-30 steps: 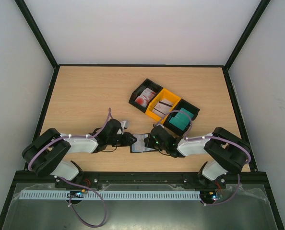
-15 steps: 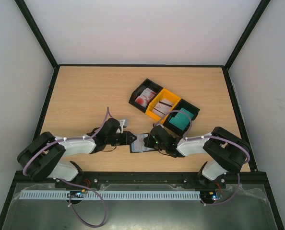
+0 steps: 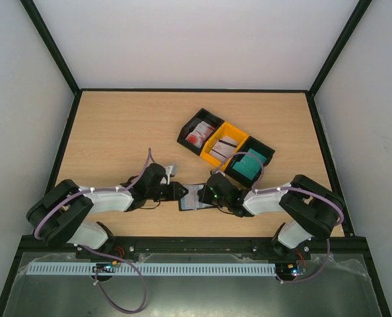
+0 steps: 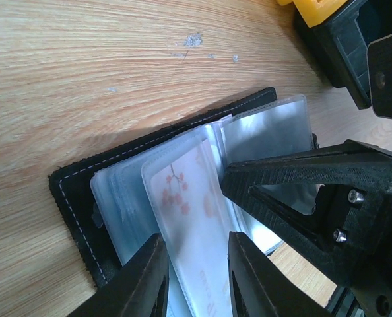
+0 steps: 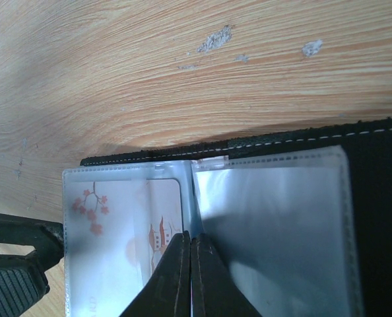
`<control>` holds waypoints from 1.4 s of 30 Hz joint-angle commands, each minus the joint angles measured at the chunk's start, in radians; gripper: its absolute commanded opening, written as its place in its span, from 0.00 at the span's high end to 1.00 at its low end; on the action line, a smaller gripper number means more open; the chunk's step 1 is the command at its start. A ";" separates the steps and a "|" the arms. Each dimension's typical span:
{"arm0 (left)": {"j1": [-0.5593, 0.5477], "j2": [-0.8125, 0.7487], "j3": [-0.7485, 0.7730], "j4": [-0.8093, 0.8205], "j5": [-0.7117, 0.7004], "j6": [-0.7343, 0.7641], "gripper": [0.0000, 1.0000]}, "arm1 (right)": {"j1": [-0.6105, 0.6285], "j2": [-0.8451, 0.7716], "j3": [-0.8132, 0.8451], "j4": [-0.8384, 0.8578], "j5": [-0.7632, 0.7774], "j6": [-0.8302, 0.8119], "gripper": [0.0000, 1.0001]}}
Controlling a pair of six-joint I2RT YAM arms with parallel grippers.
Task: Put the credit cards into the card holder
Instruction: Turn over the card slot in the card holder.
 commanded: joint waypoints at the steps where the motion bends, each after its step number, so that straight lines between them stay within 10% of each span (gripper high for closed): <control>1: -0.006 0.022 -0.004 0.034 0.021 -0.002 0.72 | 0.006 0.059 -0.010 -0.079 0.022 0.002 0.98; 23: -0.006 0.080 0.008 0.132 0.141 -0.001 0.72 | 0.006 0.009 -0.019 -0.063 0.031 0.006 0.96; 42: -0.038 0.165 0.100 0.144 0.211 0.012 0.62 | 0.001 -0.369 -0.045 -0.383 0.413 0.115 0.71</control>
